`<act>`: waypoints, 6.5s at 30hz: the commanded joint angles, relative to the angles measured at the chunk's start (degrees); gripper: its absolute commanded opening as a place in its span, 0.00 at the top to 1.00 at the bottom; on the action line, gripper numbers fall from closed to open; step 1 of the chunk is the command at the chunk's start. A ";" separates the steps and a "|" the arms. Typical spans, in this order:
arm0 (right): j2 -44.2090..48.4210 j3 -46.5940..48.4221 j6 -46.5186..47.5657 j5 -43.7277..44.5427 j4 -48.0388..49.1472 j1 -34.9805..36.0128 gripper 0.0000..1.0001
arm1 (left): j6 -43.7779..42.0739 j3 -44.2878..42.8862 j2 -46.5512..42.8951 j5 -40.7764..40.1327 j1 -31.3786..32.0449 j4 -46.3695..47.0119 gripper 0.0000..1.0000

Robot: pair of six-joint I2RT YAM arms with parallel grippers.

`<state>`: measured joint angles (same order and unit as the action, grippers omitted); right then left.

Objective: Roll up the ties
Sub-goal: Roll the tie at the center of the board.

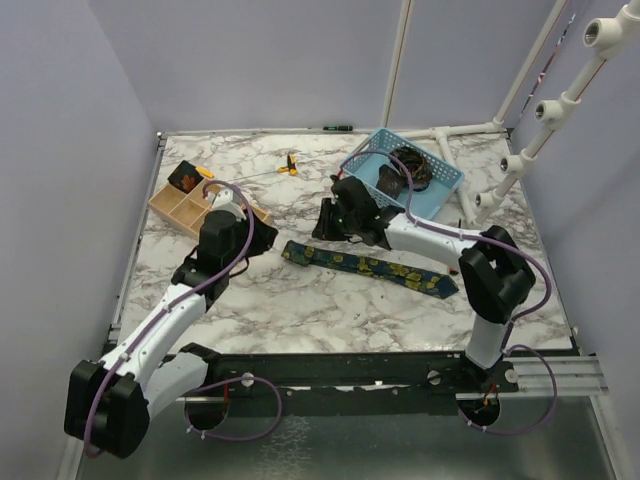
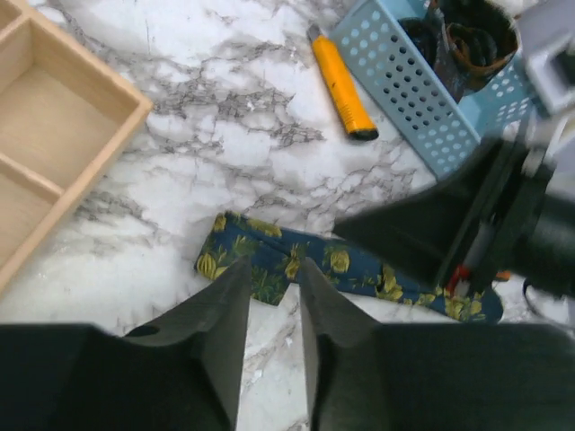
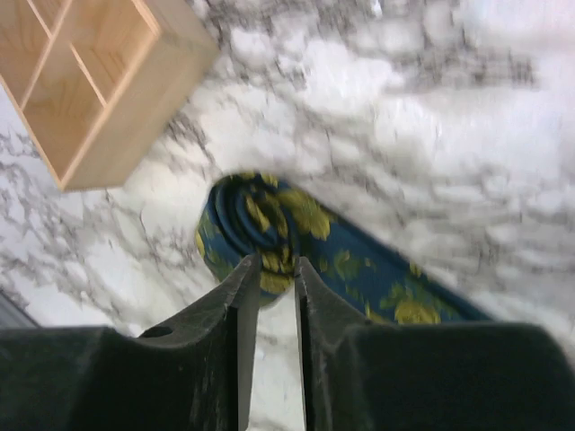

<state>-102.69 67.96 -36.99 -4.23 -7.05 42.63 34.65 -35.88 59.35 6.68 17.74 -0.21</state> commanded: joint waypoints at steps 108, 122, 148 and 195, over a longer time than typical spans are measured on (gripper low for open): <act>-2.57 -5.55 -5.72 -4.97 3.87 2.29 0.53 | -11.27 -8.91 25.24 20.88 -1.89 -2.87 0.20; -5.04 -8.52 -5.47 -7.56 8.18 0.04 0.57 | -10.44 -6.67 29.93 26.92 -2.35 1.16 0.15; -4.64 -9.27 -2.91 -12.11 11.40 -0.88 0.62 | -3.99 -3.96 37.99 36.14 -2.20 13.77 0.64; 13.71 -31.05 3.46 2.02 0.08 -2.20 0.77 | 30.31 29.45 5.64 -2.18 10.78 29.57 1.00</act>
<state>-90.63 40.66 -34.68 -0.51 1.91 39.13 64.18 -7.86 70.96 14.17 24.08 36.88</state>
